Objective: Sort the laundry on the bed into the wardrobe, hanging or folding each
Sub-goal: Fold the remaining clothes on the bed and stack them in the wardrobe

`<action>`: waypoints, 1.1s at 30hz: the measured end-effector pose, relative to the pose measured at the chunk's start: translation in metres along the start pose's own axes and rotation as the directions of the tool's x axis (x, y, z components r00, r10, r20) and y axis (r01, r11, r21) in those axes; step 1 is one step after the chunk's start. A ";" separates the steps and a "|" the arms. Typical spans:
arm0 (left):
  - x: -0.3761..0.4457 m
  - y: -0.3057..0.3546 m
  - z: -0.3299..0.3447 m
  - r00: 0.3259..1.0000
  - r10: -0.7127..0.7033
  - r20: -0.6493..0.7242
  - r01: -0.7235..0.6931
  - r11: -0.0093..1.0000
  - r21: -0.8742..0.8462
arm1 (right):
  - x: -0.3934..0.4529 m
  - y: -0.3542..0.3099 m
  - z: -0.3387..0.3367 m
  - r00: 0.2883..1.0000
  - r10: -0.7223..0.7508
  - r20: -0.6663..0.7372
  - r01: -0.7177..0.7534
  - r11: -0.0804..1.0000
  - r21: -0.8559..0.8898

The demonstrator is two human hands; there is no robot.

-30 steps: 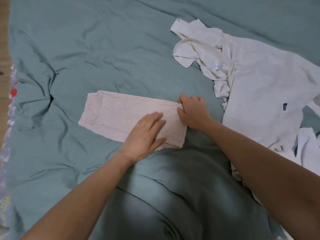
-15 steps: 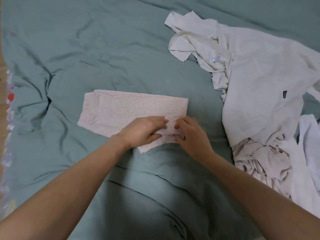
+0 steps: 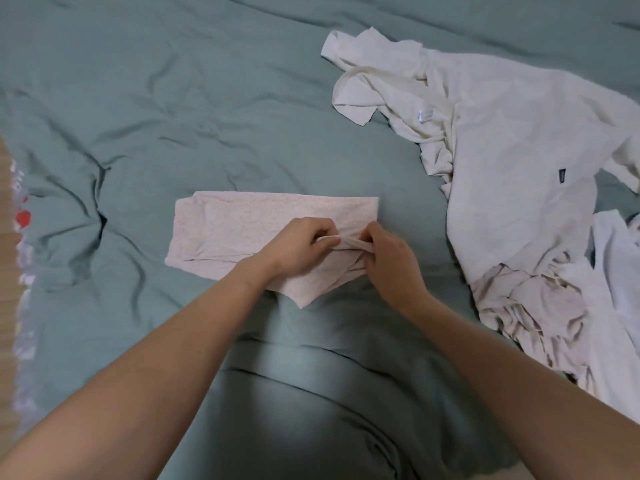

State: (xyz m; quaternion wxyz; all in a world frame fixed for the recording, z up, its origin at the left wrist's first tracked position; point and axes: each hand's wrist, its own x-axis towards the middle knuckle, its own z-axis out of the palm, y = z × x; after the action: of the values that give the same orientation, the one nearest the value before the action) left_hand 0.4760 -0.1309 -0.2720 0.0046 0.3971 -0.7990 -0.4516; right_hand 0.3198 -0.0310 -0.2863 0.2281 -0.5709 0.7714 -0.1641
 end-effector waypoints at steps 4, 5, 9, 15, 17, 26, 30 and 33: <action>-0.008 0.001 0.004 0.997 0.011 0.074 -0.012 1.000 0.018 | -0.015 0.017 -0.008 0.984 -0.165 0.072 0.169 0.984 -0.049; -0.010 0.000 0.005 0.995 0.013 0.102 -0.017 0.999 0.039 | -0.020 0.022 -0.009 0.964 -0.236 0.123 0.246 0.966 -0.074; -0.020 0.003 0.007 0.977 0.007 0.213 -0.044 0.984 0.170 | -0.026 0.041 -0.016 0.830 -0.464 0.309 0.524 0.839 -0.147; -0.032 0.027 0.054 0.947 0.151 -0.282 -0.091 0.972 0.215 | 0.042 0.030 -0.044 0.946 -0.320 0.055 0.324 0.939 -0.110; -0.027 0.028 0.073 0.917 0.173 -0.360 -0.060 0.951 0.304 | 0.071 0.023 -0.037 0.943 -0.282 0.174 0.292 0.956 -0.036; -0.003 0.043 0.105 0.928 -0.041 -0.371 0.272 0.754 0.598 | 0.108 0.038 -0.033 0.981 -0.084 0.174 0.037 0.966 0.257; -0.006 0.041 0.102 0.908 0.094 -0.407 0.118 0.877 0.466 | 0.106 0.041 -0.037 0.977 -0.158 0.143 0.108 0.945 0.308; -0.014 0.043 0.088 0.940 0.007 -0.340 0.055 0.984 0.172 | 0.104 0.049 -0.041 0.960 -0.237 0.146 0.187 0.938 0.291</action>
State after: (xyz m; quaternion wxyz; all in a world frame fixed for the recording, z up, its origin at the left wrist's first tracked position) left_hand 0.4262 -0.0462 -0.2879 0.1009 0.4774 -0.8186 -0.3031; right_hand 0.2330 -0.1164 -0.2935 0.3542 -0.6263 0.6512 -0.2414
